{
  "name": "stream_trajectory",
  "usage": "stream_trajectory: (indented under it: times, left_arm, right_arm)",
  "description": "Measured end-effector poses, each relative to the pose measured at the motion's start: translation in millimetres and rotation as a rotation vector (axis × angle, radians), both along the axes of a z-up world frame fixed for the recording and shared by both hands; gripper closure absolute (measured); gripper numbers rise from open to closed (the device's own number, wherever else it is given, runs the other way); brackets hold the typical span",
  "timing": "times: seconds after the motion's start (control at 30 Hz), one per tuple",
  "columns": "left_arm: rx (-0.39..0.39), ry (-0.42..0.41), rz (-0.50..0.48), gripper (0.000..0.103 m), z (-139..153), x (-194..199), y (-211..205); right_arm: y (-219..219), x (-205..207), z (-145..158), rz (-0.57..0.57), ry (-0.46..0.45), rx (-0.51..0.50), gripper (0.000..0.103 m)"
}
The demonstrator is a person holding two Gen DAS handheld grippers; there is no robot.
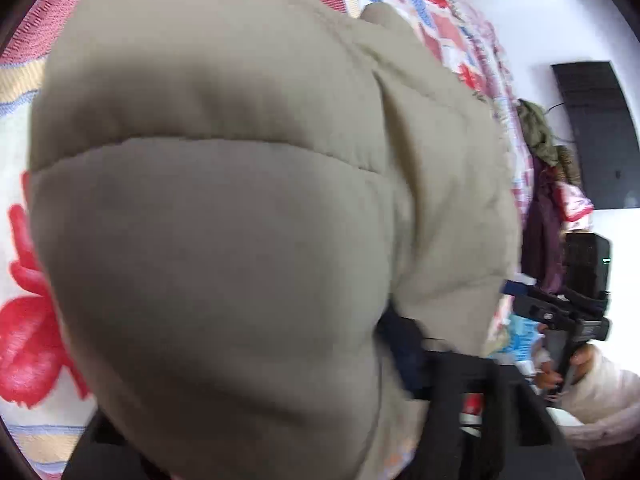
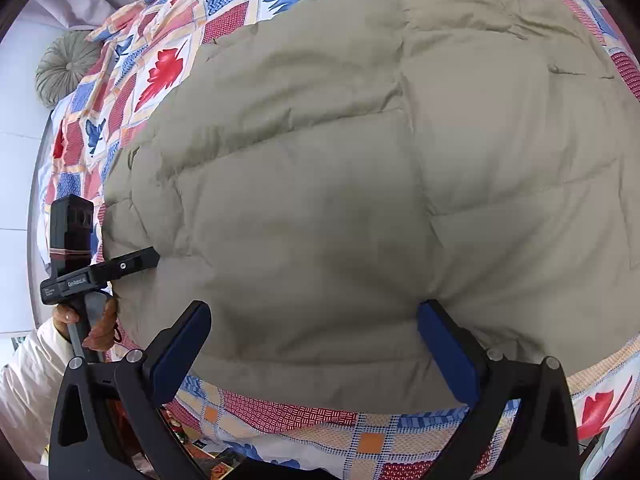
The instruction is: Fold large clothes
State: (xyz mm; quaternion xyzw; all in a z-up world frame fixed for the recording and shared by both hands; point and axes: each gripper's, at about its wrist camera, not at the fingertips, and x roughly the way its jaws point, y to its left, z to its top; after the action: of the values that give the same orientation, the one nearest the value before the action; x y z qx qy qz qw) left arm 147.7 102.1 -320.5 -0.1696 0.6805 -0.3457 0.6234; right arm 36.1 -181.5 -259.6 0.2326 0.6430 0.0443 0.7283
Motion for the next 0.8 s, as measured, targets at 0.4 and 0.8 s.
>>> stream_trajectory:
  times: [0.4,0.8]
  left_arm:
    - [-0.169,-0.060,0.053,0.082,75.8,-14.9,-19.6]
    - [-0.215,-0.097,0.052,0.082,161.3,-31.1,-129.0]
  right_arm:
    - [-32.5,12.2,31.7,-0.043,-0.108,0.043,0.023]
    - [-63.8,18.3,-59.4,-0.225,-0.049,0.303,0.081]
